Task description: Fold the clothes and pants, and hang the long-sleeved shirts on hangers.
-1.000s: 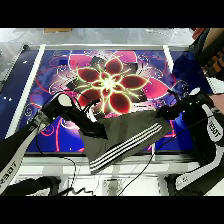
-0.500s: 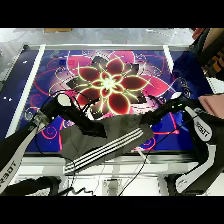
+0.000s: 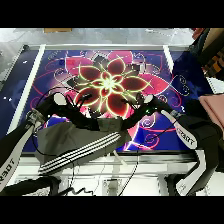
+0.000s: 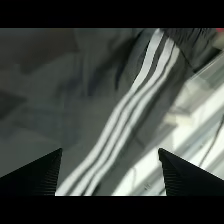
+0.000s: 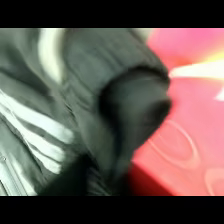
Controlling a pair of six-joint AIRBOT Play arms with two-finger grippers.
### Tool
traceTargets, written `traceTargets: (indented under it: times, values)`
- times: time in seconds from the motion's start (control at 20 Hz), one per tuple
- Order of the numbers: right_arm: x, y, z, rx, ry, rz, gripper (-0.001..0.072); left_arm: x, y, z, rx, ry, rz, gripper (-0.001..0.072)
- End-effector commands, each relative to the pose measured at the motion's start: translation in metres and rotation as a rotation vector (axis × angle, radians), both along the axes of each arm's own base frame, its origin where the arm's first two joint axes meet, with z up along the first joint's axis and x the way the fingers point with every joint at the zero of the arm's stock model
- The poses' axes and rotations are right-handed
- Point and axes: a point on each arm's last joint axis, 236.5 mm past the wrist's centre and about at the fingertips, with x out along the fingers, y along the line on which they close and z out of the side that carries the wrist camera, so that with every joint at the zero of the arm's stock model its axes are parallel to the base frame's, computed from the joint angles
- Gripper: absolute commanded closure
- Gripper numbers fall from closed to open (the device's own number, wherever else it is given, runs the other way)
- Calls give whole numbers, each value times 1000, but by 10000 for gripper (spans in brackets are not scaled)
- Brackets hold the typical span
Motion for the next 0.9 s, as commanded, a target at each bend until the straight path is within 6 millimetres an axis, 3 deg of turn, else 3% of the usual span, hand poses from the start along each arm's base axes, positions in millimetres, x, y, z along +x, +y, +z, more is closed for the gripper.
traceTargets:
  times: [0.0, 0.2, 0.3, 0.4, 0.5, 0.65, 0.75, 0.85]
  values:
    - [-1, 40, 16, 37, -92, 63, 688, 32, 15, -4, 39, -109, 61, 9]
    - [44, 49, 68, 73, -284, 62, 688, 67, 34, 14, 31, -201, 111, 9]
    - [79, 38, 106, 67, -387, -5, 688, 93, 55, 38, 46, -285, 154, 9]
    - [115, 13, 148, 38, -481, -118, 689, 118, 73, 77, 41, -392, 204, 9]
    - [146, -24, 191, 7, -553, -256, 688, 131, 87, 123, 27, -506, 244, 9]
    - [172, -99, 257, -43, -618, -519, 688, 125, 96, 181, 9, -650, 264, 9]
    - [172, -158, 299, -86, -659, -678, 688, 114, 98, 208, 1, -717, 268, 9]
    - [158, -225, 337, -183, -716, -816, 688, 103, 98, 229, -9, -770, 270, 9]
